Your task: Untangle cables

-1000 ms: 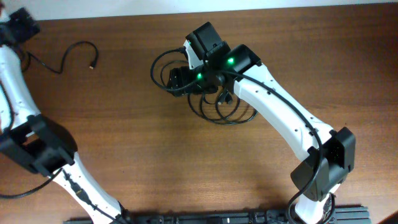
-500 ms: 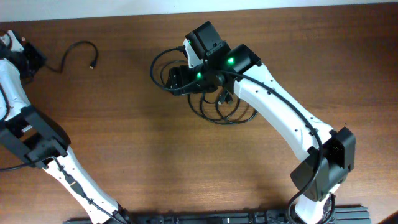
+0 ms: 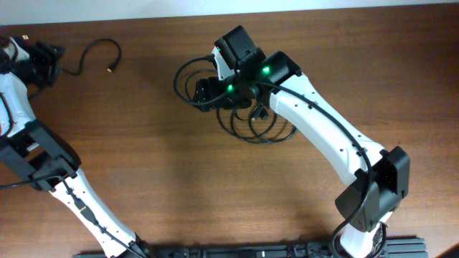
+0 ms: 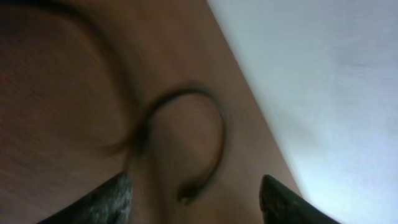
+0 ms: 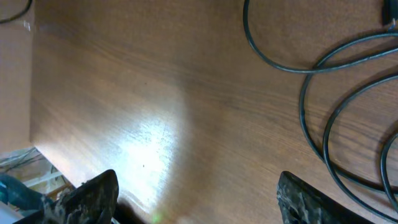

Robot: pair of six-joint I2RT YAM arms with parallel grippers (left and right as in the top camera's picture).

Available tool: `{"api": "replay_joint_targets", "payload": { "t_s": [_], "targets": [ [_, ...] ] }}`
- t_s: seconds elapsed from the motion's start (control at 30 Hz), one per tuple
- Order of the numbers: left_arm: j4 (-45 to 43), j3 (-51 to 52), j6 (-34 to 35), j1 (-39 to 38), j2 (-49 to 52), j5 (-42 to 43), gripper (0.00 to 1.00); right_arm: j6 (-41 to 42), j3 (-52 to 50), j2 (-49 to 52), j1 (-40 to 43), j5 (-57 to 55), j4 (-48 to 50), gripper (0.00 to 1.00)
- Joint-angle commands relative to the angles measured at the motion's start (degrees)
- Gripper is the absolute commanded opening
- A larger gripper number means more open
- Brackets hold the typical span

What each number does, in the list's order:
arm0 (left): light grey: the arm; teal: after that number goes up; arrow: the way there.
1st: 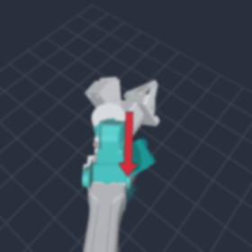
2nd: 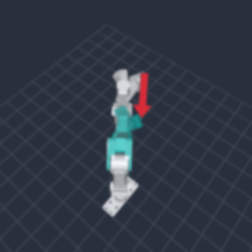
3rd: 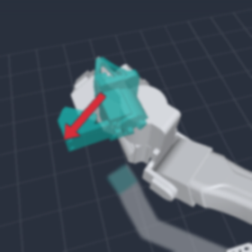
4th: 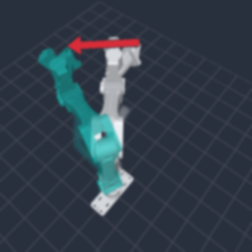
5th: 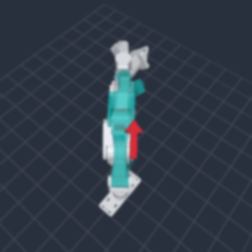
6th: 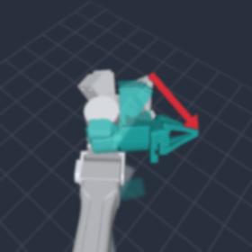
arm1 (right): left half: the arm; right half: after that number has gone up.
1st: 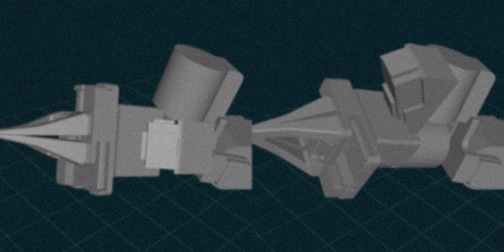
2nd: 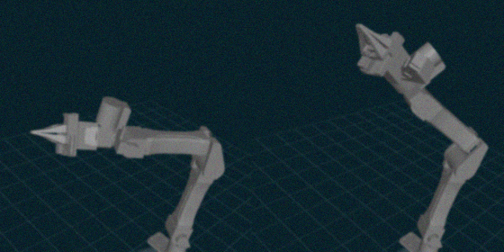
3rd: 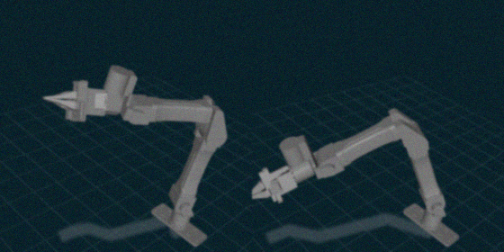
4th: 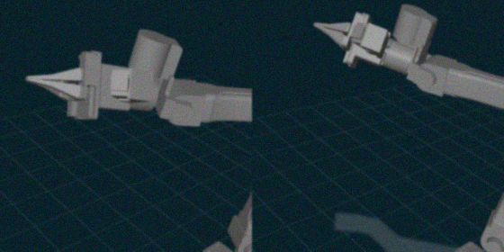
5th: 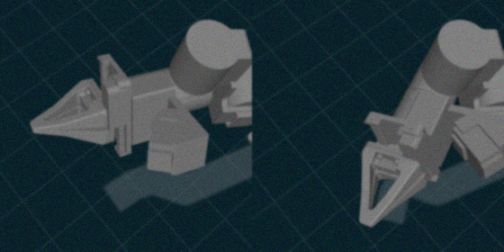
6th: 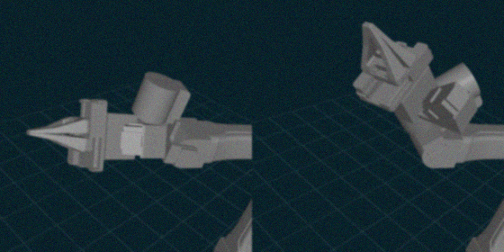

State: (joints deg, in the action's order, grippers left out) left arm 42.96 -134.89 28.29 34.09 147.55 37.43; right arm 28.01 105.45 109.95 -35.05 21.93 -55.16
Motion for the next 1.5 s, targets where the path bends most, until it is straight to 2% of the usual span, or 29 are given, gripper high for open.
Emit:
{"api": "replay_joint_targets", "payload": {
  "t_s": [0.0, 0.07, 0.1, 0.13, 0.2, 0.23, 0.27, 0.33, 0.4, 0.47, 0.5, 0.53, 0.57, 0.6, 0.67, 0.77, 0.83, 0.93, 0.97, 1.03, 1.1, 1.13, 1.23, 1.27, 1.47],
  "targets": [
    [8.1, -0.6, -6.1, 2.6, -1.8, -18.2, 0.79, -0.8, 0.6, 0.5, -0.3, -0.2, -0.4, 0.79],
    [10.0, -0.6, -8.0, 3.3, -4.8, -23.6, 0.82, -0.8, 0.6, 0.5, -0.3, -2.5, -0.4, 0.79],
    [9.9, -0.6, -8.5, 3.3, -7.1, -23.5, 0.82, -0.8, 0.6, 0.5, -0.3, -3.2, -0.4, 0.79],
    [9.9, -0.6, -8.5, 3.3, -9.2, -23.3, 0.86, -0.8, 0.6, 0.5, -0.3, -3.2, -0.4, 0.81],
    [9.0, -0.6, -8.2, 2.6, -15.6, -22.9, 0.9, -0.8, 0.6, 0.5, -0.1, -3.5, -0.4, 0.88],
    [8.7, -0.6, -8.2, 1.9, -18.3, -21.5, 0.98, -0.7, 0.6, 0.5, -0.2, -4.5, -0.4, 0.88],
    [8.6, -0.6, -8.2, 1.4, -19.6, -20.1, 1.0, -0.7, 0.6, 0.5, -0.2, -4.9, -0.4, 0.89],
    [9.6, -0.6, -8.8, -0.8, -22.0, -12.5, 0.94, -0.7, 0.6, 0.5, -0.1, -4.9, -0.6, 0.92],
    [13.9, -0.2, -14.4, -3.6, -21.9, -6.3, 0.96, -0.8, 0.6, 0.5, -0.1, -4.9, -1.3, 0.93],
    [17.0, 1.0, -19.5, -7.6, -21.8, -12.0, 0.94, -0.7, 0.6, 0.5, 1.2, -4.8, -3.1, 0.95],
    [17.2, 2.8, -20.3, -9.9, -21.8, -18.6, 0.93, -0.7, 0.6, 0.5, 2.5, -4.8, -4.4, 0.96],
    [16.9, 5.8, -20.3, -13.0, -21.7, -29.9, 0.84, -0.7, 0.6, 0.5, 4.5, -4.8, -6.7, 0.97],
    [15.5, 8.6, -20.5, -15.0, -21.5, -36.1, 0.84, -0.7, 0.6, 0.5, 6.2, -4.8, -8.9, 0.96],
    [12.6, 11.4, -23.6, -16.2, -21.1, -36.6, 0.87, -0.7, 0.6, 0.5, 7.7, -4.9, -10.3, 0.97],
    [6.9, 16.2, -26.3, -17.6, -20.7, -36.1, 0.91, -0.8, 0.6, 0.5, 10.0, -4.9, -10.6, 0.98],
    [-9.0, 27.3, -31.7, -18.4, -20.7, -36.2, 0.92, -0.7, 0.6, 0.5, 13.0, -4.8, -10.6, 0.98],
    [-13.5, 30.9, -32.2, -18.4, -20.7, -36.1, 0.93, -0.7, 0.6, 0.5, 13.1, -4.9, -10.6, 0.98],
    [-22.0, 37.0, -37.0, -18.4, -19.9, -32.1, 0.94, -0.7, 0.6, 0.5, 13.0, -4.9, -10.6, 0.98],
    [-22.5, 37.4, -37.0, -18.4, -18.9, -32.1, 0.91, -0.7, 0.6, 0.5, 13.0, -4.9, -10.6, 0.98],
    [-21.8, 37.4, -37.0, -18.4, -16.2, -32.3, 0.85, -0.7, 0.6, 0.5, 13.0, -4.9, -10.6, 0.98],
    [-20.1, 37.2, -37.6, -18.4, -15.0, -32.3, 0.85, -0.7, 0.6, 0.5, 13.0, -4.9, -10.6, 0.98],
    [-17.7, 35.3, -38.3, -18.4, -15.0, -32.4, 0.9, -0.7, 0.6, 0.5, 13.0, -4.9, -10.6, 0.98],
    [-2.1, 19.8, -37.7, -18.5, -15.0, -32.3, 0.95, -0.7, 0.6, 0.5, 13.0, -4.9, -10.6, 0.98],
    [2.4, 14.4, -35.5, -18.4, -15.0, -32.3, 0.99, -0.7, 0.6, 0.5, 13.0, -4.9, -10.6, 0.98],
    [0.5, 12.2, -35.9, -18.5, -13.7, -31.6, 0.99, -0.7, 0.6, 0.5, 13.0, -4.9, -10.6, 0.98]
  ]
}}
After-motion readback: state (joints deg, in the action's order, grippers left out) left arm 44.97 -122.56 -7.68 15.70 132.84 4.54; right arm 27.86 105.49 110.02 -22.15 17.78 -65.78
